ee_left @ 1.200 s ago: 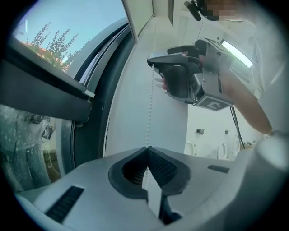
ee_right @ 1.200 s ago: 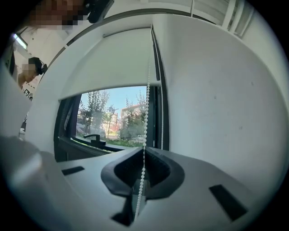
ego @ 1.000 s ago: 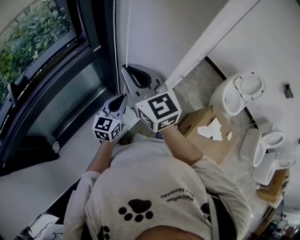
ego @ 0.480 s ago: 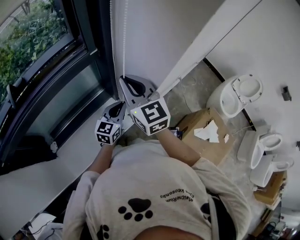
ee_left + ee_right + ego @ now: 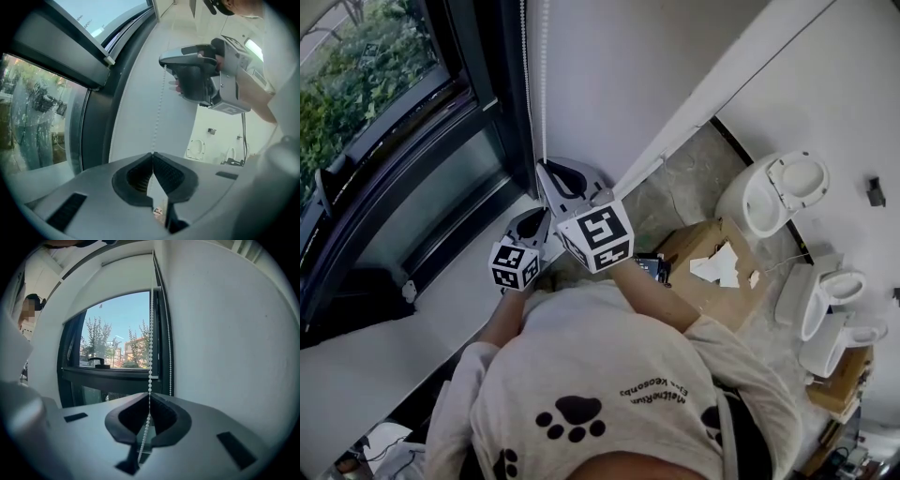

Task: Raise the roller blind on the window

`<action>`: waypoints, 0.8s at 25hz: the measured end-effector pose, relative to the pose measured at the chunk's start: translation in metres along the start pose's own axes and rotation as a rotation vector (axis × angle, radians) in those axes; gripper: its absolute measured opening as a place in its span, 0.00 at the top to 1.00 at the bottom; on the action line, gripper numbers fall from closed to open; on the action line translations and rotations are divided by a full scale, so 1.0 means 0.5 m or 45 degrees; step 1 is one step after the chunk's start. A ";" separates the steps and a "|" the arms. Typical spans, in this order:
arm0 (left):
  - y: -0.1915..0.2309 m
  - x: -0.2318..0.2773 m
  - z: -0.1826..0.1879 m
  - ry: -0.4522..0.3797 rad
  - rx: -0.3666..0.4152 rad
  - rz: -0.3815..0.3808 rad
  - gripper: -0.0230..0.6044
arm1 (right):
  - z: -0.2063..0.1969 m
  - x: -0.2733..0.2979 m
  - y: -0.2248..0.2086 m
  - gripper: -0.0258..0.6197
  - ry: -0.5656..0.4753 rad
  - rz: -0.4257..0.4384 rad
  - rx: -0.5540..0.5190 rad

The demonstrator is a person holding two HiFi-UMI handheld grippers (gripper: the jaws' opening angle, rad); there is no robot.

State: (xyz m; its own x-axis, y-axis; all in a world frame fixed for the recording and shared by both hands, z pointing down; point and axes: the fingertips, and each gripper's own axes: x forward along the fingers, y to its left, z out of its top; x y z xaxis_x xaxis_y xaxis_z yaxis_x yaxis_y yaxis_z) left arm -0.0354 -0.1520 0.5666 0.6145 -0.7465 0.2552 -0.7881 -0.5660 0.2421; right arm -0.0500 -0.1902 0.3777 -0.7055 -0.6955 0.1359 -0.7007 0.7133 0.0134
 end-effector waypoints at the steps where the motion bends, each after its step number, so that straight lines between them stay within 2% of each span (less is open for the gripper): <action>1: -0.004 0.001 0.001 0.008 0.010 -0.016 0.95 | 0.000 0.001 0.000 0.94 0.000 0.002 0.000; 2: -0.009 0.002 0.004 0.013 0.020 -0.033 0.94 | 0.000 0.002 -0.001 0.94 0.001 0.005 0.001; 3: -0.013 0.001 0.009 0.009 0.018 -0.049 0.87 | -0.001 0.003 -0.001 0.94 0.002 0.006 0.002; 4: -0.016 -0.001 0.017 -0.002 0.006 -0.064 0.76 | -0.001 0.003 -0.001 0.94 0.002 0.008 0.002; 5: -0.019 -0.004 0.027 -0.011 -0.007 -0.076 0.73 | 0.000 0.004 -0.002 0.94 0.000 0.008 0.003; 11: -0.020 -0.052 0.133 -0.077 0.063 -0.097 0.73 | 0.002 0.004 -0.003 0.94 -0.021 0.012 -0.023; 17: -0.030 -0.119 0.348 -0.268 0.172 -0.129 0.77 | 0.001 0.002 -0.011 0.94 -0.029 0.004 -0.029; 20: -0.049 -0.142 0.434 -0.326 0.224 -0.159 0.77 | -0.003 0.002 -0.010 0.94 -0.028 0.002 -0.031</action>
State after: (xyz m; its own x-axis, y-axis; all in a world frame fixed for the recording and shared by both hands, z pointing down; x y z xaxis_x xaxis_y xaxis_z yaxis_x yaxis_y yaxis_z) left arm -0.0673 -0.1610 0.3396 0.6951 -0.7188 -0.0150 -0.7154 -0.6935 0.0853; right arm -0.0470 -0.1943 0.3791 -0.7088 -0.6961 0.1140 -0.6971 0.7160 0.0374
